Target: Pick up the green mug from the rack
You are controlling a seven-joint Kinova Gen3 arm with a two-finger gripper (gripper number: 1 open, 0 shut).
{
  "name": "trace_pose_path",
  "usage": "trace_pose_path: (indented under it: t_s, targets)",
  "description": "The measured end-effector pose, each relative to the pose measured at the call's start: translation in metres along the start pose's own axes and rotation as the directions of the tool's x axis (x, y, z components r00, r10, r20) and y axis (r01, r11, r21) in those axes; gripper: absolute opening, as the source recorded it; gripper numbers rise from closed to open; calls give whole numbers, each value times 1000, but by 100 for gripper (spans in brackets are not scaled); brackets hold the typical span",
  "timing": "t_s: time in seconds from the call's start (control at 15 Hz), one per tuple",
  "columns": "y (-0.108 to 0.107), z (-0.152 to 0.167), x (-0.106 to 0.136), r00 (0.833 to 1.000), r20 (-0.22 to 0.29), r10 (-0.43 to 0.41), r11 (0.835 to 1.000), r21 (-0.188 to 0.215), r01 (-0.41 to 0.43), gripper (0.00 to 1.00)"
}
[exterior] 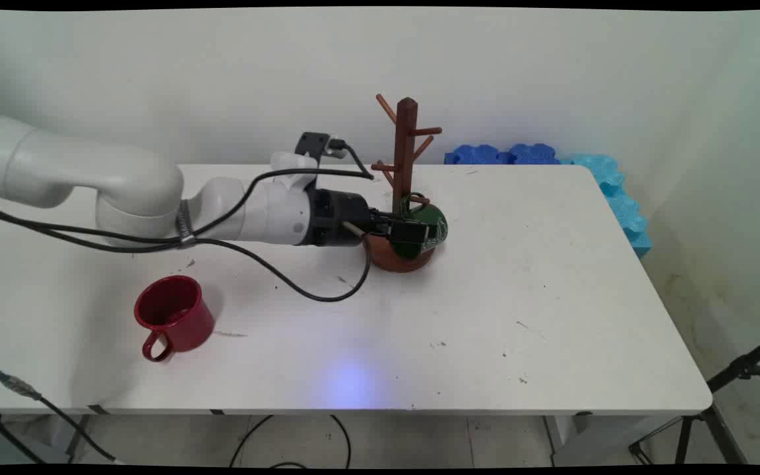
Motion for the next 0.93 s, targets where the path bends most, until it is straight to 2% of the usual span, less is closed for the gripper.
trace_pose_path:
  t_s: [0.53, 0.93]
  targets:
    - [1, 27, -4, 999, 31, -21, 999, 24, 20, 100]
    - [0, 44, -3, 999, 23, -43, 999, 27, 42, 100]
